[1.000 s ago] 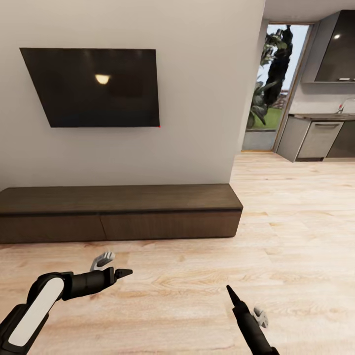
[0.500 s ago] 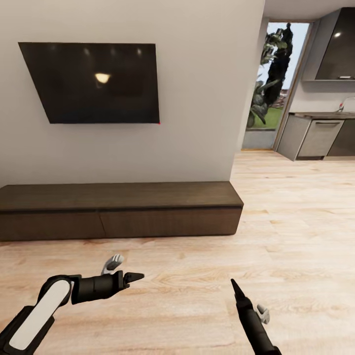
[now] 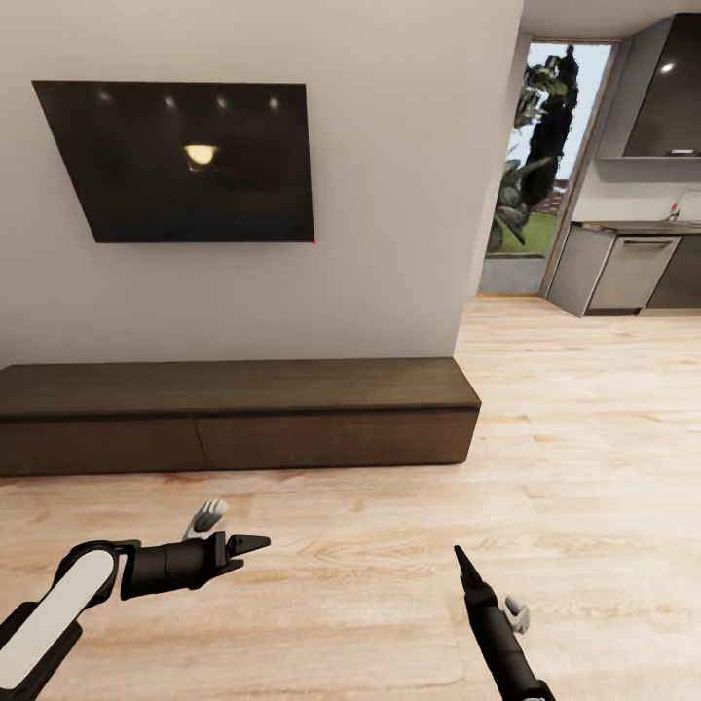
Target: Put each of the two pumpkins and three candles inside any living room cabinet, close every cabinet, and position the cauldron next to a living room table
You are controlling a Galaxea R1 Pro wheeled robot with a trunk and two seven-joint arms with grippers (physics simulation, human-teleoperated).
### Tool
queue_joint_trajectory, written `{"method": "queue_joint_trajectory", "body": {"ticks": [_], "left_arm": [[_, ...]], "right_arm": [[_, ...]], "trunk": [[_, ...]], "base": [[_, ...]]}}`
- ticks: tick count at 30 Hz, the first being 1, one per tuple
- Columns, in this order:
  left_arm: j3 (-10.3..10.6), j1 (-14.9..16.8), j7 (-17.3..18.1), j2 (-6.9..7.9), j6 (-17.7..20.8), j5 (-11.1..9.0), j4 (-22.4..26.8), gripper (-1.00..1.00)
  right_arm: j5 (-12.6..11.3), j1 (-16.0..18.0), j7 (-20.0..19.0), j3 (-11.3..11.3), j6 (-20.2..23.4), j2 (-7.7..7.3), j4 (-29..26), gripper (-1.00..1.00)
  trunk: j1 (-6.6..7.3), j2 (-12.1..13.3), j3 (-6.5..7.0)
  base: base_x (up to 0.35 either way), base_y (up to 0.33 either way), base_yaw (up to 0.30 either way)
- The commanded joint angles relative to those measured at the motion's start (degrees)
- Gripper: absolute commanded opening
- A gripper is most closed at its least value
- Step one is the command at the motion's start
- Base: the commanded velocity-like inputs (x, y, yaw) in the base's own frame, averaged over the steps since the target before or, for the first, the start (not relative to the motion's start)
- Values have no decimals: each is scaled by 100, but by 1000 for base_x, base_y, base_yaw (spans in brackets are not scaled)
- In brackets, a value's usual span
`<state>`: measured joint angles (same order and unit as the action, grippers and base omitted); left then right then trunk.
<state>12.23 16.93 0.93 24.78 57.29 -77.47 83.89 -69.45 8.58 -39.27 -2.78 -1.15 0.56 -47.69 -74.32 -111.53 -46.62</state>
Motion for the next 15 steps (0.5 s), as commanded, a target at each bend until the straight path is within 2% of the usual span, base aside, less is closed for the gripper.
{"method": "queue_joint_trajectory", "body": {"ticks": [1,7,11,15], "left_arm": [[16,4,22,40,10,-5,2,100],[43,3,307,129,10,-90,-24,100],[49,3,369,140,10,-105,-29,100],[51,3,379,141,10,-110,-37,100]], "right_arm": [[-35,3,-88,-4,6,4,5,100],[-34,37,-168,3,-5,1,-2,100],[-34,348,-147,5,9,-2,-13,100],[-41,458,-133,6,-4,2,-10,100]], "trunk": [[-1,-2,-5],[-1,-2,-5],[-1,-2,-5],[-1,-2,-5]], "base": [[168,-99,0],[240,-126,0],[282,-128,0],[291,-117,0]]}}
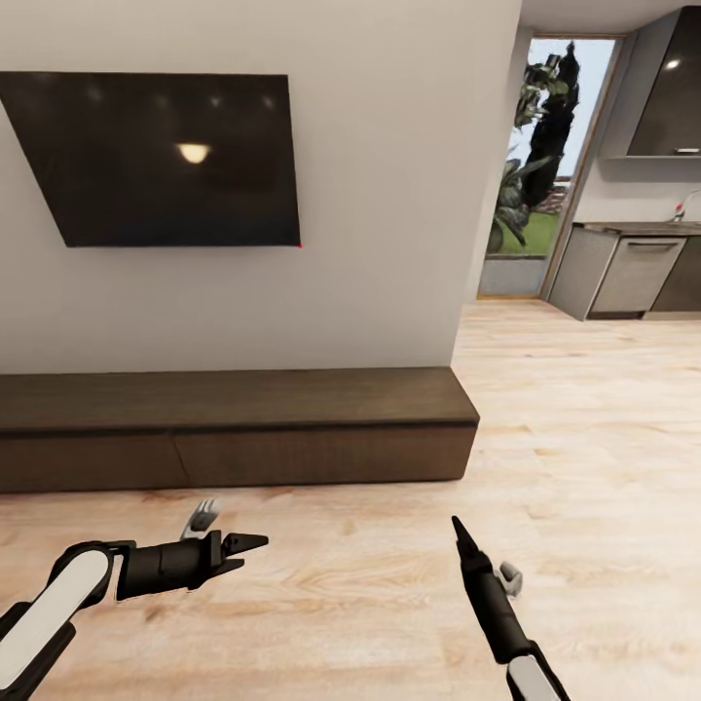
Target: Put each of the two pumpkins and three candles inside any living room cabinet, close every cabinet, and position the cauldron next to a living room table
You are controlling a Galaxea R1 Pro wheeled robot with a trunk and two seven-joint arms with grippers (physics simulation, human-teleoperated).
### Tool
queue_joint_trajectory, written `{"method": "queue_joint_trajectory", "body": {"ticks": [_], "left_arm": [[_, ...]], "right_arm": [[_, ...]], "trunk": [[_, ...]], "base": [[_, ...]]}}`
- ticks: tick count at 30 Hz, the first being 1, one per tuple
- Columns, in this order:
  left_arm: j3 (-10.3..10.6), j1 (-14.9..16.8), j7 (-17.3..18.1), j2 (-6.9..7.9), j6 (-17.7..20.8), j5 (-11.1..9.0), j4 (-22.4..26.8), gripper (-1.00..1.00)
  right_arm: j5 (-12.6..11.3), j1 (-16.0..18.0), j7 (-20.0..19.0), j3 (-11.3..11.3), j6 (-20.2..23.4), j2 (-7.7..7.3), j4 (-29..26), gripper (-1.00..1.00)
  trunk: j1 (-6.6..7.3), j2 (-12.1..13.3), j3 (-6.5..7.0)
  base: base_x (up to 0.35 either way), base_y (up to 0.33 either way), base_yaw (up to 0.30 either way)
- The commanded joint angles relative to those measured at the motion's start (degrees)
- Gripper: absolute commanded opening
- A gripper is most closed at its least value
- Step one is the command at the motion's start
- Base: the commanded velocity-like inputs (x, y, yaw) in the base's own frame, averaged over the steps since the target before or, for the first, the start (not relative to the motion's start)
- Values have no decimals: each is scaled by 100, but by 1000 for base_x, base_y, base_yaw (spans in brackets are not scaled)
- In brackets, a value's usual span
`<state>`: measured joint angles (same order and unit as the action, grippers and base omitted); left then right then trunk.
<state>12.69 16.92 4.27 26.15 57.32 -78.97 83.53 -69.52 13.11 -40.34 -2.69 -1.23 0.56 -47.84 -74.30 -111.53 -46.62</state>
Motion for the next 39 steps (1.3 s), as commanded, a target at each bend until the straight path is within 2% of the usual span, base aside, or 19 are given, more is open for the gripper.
{"method": "queue_joint_trajectory", "body": {"ticks": [1,10,17,21,24,27,31,39], "left_arm": [[5,4,46,4,7,41,-2,100],[67,4,47,1,7,45,-5,100],[122,4,47,-1,7,43,-10,100],[158,4,52,4,7,31,-12,100],[320,4,55,9,7,-158,-12,100],[582,-20,55,12,7,-410,-12,100],[819,-28,56,9,7,-528,-10,100],[913,-78,56,8,7,-685,-12,100]], "right_arm": [[-31,53,-21,-3,-16,4,10,100],[-24,338,20,21,-6,14,-21,100],[-24,390,133,24,-59,29,-48,100],[-32,401,140,23,-61,192,-29,100],[-60,402,157,23,-50,223,-19,100],[-218,408,287,23,-42,232,1,100],[-323,411,415,23,-50,234,30,100],[-351,411,566,23,-53,235,46,100]], "trunk": [[-2,-2,-5],[-2,-2,-5],[-2,-2,-5],[-2,-2,-5],[-2,-2,-5],[-2,-2,-5],[-2,-2,-5],[-2,-2,-5]], "base": [[296,-104,0],[301,-38,0],[304,-1,0],[304,0,0],[298,0,0],[292,0,0],[287,0,0],[252,0,0]]}}
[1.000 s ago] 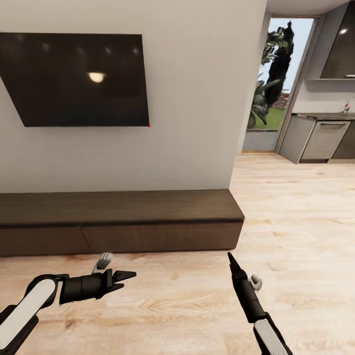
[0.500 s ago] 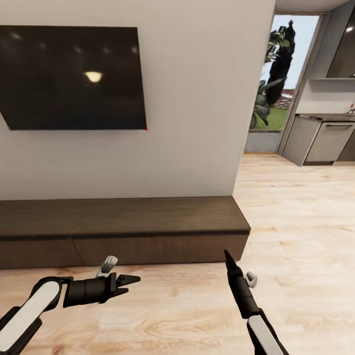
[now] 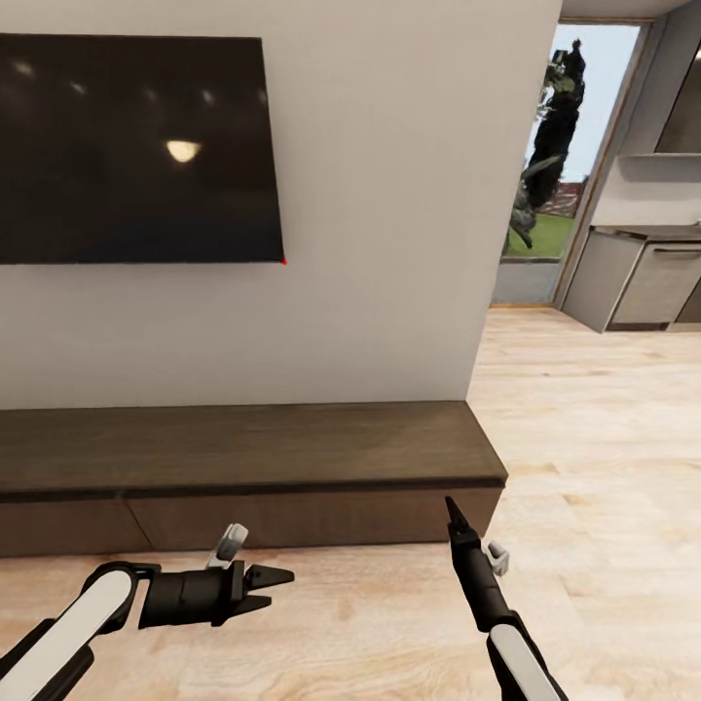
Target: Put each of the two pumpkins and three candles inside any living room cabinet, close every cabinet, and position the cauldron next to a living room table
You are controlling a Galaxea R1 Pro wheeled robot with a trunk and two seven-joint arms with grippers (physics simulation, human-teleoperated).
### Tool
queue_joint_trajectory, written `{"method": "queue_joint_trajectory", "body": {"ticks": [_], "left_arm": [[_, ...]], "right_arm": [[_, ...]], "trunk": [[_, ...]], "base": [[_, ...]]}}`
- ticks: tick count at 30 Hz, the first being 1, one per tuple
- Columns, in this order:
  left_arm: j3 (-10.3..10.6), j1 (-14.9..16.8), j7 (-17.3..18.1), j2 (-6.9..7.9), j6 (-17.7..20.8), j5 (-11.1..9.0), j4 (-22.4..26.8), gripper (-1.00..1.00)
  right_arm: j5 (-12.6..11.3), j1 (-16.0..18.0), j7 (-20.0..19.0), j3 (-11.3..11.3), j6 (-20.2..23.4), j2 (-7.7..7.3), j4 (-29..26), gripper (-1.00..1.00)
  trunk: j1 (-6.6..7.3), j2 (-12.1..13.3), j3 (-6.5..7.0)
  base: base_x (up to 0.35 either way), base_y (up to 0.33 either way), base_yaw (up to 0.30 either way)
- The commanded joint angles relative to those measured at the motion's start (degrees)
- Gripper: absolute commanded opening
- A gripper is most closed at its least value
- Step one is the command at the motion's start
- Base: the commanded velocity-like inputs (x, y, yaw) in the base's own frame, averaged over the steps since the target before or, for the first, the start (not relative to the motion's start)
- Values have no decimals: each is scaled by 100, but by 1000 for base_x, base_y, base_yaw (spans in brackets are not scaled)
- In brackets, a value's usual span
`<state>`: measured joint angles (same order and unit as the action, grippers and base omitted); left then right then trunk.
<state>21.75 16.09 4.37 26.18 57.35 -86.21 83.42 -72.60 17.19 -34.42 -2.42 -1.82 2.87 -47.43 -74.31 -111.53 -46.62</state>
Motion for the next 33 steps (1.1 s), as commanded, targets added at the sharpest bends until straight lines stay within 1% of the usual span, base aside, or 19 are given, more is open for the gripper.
{"method": "queue_joint_trajectory", "body": {"ticks": [1,5,9,27,33], "left_arm": [[16,3,46,3,5,34,-1,100],[102,0,46,-2,5,20,9,100],[181,-1,56,-7,5,17,25,100],[216,-2,64,-24,5,17,60,100],[297,-1,64,-41,3,17,60,100]], "right_arm": [[-43,3,22,-4,10,3,8,100],[-52,4,186,-11,36,3,25,100],[-53,4,211,-19,47,3,34,100],[-44,4,200,-22,48,3,48,100],[-51,4,147,-22,35,3,177,100]], "trunk": [[-1,-2,-5],[-1,-2,-5],[-1,-2,-5],[-397,-724,-328],[-528,-965,-436]], "base": [[145,0,0],[52,0,0],[7,0,0],[0,0,0],[0,0,0]]}}
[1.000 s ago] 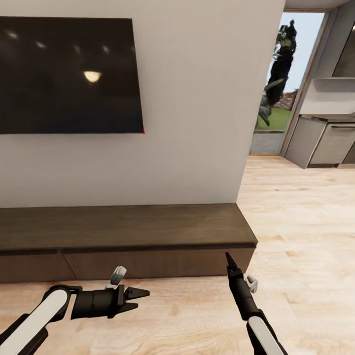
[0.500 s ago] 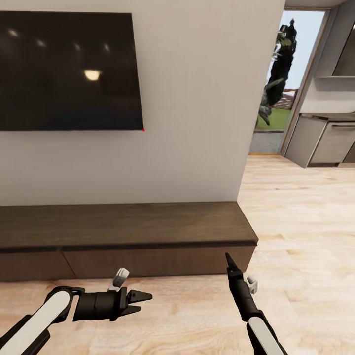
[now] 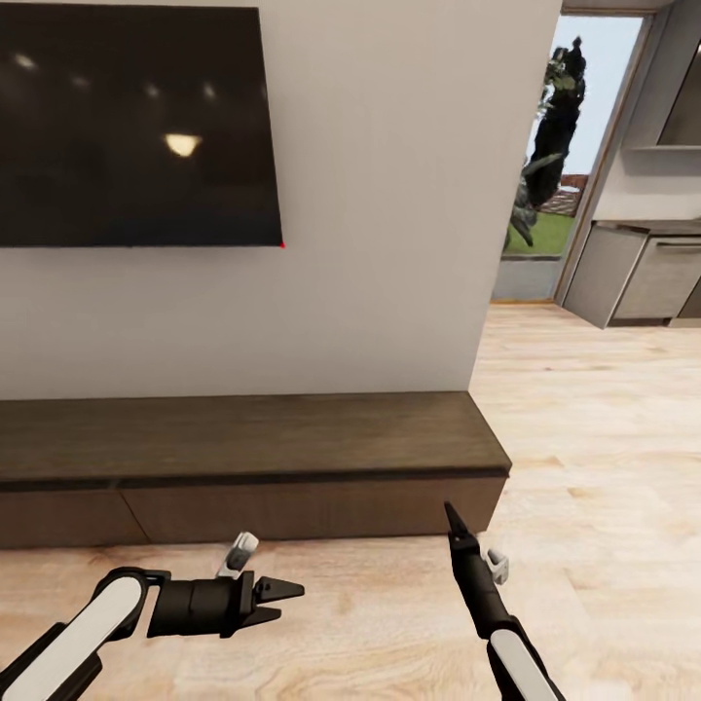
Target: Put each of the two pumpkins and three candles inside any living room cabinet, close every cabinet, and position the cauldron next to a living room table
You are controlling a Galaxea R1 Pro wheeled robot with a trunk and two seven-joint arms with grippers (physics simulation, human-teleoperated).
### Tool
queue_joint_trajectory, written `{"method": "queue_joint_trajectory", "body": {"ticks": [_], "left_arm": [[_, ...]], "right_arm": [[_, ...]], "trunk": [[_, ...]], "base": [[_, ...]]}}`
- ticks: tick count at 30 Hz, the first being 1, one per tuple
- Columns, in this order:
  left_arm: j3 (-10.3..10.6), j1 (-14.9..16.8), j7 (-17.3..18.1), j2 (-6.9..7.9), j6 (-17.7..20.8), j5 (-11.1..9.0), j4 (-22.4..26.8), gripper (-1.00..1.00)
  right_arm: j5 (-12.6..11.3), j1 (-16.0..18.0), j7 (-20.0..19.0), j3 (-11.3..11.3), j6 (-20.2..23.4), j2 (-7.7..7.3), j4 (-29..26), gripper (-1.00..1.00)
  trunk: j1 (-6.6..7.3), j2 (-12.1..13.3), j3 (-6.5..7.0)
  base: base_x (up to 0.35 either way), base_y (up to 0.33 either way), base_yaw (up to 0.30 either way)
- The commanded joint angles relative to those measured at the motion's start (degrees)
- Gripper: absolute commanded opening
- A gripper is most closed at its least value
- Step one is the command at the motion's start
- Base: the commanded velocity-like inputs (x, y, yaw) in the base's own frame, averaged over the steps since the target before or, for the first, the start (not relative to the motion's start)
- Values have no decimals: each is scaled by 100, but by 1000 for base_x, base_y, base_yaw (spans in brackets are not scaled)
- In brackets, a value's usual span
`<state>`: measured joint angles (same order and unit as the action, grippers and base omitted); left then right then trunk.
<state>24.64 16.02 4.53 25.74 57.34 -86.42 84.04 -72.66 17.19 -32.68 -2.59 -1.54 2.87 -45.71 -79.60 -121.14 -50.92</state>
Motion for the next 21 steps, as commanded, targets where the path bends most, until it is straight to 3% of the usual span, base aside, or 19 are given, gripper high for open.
{"method": "queue_joint_trajectory", "body": {"ticks": [1,21], "left_arm": [[13,6,48,3,3,38,-1,100],[14,6,48,10,5,38,7,100]], "right_arm": [[-45,4,-31,-5,6,3,13,100],[-47,4,-112,-5,-22,3,122,100]], "trunk": [[-22,-44,-23],[-461,-846,-382]], "base": [[0,0,0],[0,0,0]]}}
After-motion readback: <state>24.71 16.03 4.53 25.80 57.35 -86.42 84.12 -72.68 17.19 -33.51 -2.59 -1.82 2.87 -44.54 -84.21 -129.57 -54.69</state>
